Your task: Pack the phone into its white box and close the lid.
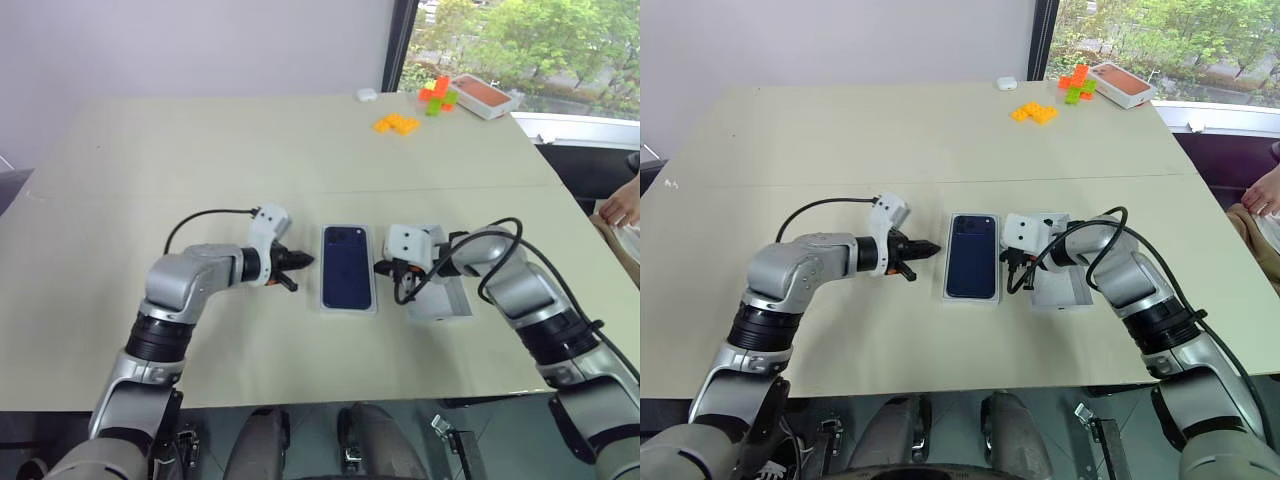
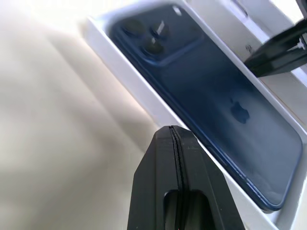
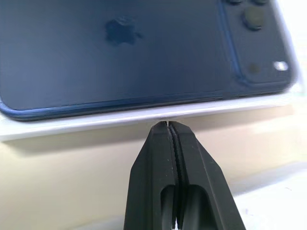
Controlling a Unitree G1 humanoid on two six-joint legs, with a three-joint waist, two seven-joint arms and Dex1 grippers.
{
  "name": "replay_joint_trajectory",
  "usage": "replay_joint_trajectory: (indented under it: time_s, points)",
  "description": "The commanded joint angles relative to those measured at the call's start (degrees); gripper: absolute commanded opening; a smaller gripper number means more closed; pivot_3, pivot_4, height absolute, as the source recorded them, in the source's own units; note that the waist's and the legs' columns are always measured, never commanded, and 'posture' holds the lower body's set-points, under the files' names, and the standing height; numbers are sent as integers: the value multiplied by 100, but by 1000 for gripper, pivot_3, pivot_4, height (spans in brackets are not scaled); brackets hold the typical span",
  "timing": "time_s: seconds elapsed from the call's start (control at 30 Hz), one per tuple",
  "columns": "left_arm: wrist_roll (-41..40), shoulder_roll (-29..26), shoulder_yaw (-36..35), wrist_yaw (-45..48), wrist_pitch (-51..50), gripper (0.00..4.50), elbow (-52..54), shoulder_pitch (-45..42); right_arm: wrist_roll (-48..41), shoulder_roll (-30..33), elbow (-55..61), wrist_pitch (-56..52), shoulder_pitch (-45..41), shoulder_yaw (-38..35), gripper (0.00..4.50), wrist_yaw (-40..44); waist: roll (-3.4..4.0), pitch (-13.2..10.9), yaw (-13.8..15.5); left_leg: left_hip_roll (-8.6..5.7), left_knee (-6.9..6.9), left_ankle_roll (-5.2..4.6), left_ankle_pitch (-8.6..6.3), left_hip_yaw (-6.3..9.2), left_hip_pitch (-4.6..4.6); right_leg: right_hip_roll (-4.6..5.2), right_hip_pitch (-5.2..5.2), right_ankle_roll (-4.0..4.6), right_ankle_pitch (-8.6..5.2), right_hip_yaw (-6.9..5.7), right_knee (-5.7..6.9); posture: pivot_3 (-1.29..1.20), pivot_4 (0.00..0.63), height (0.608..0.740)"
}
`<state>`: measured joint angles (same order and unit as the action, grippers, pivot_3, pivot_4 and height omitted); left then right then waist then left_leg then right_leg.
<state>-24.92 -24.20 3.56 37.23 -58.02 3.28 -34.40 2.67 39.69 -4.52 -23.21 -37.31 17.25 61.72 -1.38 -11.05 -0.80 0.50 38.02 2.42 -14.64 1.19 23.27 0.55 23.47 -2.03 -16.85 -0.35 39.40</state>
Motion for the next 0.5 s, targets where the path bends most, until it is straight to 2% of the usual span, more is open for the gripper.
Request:
replay_joint_trajectory:
  time_s: [0.03,0.07,0.1,0.17,0.27,0.3,0.33,0.47,0.5]
  points:
    - [-77,-179,-349,51,266,523,184,31,-451,-99,69,-306,-279,-548,547,-45,0,0,4,0,0,0,0,0,-1,0,0,0,0,0,0,0,150,740]
    - [-121,-190,-400,51,259,765,175,34,-532,-130,81,-385,-295,-603,829,-30,0,0,10,1,0,0,0,0,0,0,0,0,0,0,0,0,150,740]
    - [-163,-198,-463,43,229,1213,169,23,-603,-143,138,-492,-287,-653,1294,-30,0,0,14,1,0,0,0,1,0,0,-1,0,0,0,0,0,150,740]
    - [-177,-487,-654,273,524,2167,300,126,-881,-306,496,-1466,-320,-893,2248,-298,-1,0,16,1,0,0,0,1,1,1,-3,0,0,-1,-1,0,150,740]
    - [-265,-834,-860,641,923,3498,427,317,-912,-424,942,-2353,-370,-991,3679,-750,3,-2,3,3,-2,-1,-1,-1,5,1,5,0,0,1,-2,0,150,740]
    - [-308,-950,-923,791,1053,4062,449,401,-954,-452,1091,-2743,-401,-1027,4277,-893,3,-2,11,4,-2,0,-1,-1,6,1,7,0,0,1,-2,0,150,740]
    - [-349,-1040,-972,914,1145,4449,453,463,-970,-475,1176,-3096,-433,-1065,4500,-1055,4,-2,13,4,-3,0,-1,0,6,1,7,1,0,1,-2,0,150,740]
    - [-464,-1198,-1174,1028,1203,4449,218,540,-1129,-871,1442,-4635,-560,-1556,4500,-1862,6,-1,28,3,-1,-1,-1,-1,5,5,4,3,1,1,-2,0,150,740]
    - [-442,-1200,-1211,1021,1288,4449,171,574,-1194,-850,1693,-5129,-532,-1464,4500,-1925,6,-1,35,2,-1,-1,-1,-1,6,6,5,4,1,1,-2,0,150,740]
